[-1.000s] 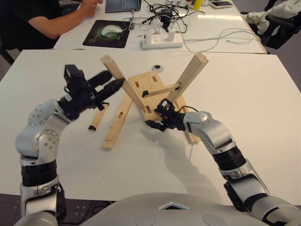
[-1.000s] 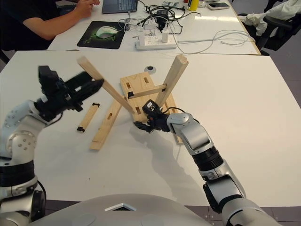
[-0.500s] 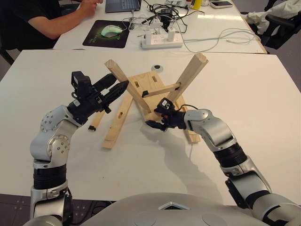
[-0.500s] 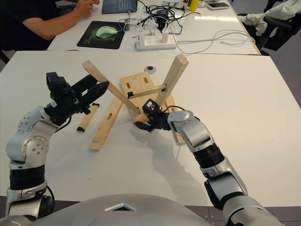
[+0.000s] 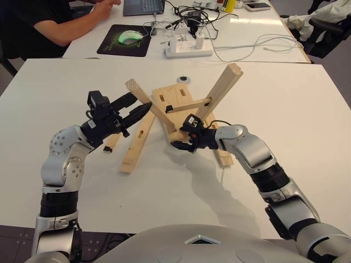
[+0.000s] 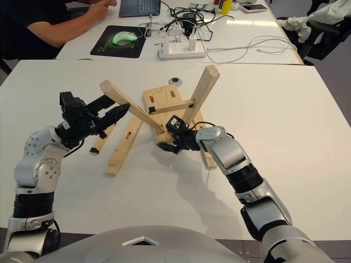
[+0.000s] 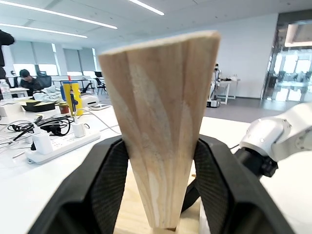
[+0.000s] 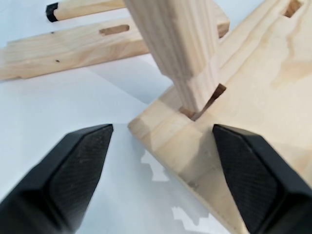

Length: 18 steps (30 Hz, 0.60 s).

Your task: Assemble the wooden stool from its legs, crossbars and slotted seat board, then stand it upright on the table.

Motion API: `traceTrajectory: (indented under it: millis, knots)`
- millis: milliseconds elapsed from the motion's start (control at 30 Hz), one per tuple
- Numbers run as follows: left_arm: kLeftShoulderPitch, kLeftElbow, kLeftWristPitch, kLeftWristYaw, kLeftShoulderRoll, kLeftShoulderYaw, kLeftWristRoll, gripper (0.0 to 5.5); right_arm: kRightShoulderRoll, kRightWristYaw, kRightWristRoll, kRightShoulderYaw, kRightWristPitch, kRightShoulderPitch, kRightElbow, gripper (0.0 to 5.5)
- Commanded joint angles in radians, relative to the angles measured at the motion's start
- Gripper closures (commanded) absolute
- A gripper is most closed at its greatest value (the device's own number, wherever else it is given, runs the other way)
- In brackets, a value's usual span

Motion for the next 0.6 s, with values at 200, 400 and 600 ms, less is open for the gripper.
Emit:
traceTrajectory:
  millis: [200,400,600]
  knots:
    - [-0.117,0.128,0.045,-0.104,0.104,-0.101,0.099,3.48,-0.013,0.010,-0.006,0.049,0.066,0.088,0.020,1.71]
    - [-0.180,0.123,0.094,-0.156,0.147,-0.114,0.084,3.48,-0.023,0.006,-0.015,0.055,0.074,0.094,0.033,1.71]
    - [-0.232,0.099,0.148,-0.219,0.225,-0.102,0.073,3.48,-0.027,-0.011,-0.011,0.041,0.086,0.119,0.016,1.71]
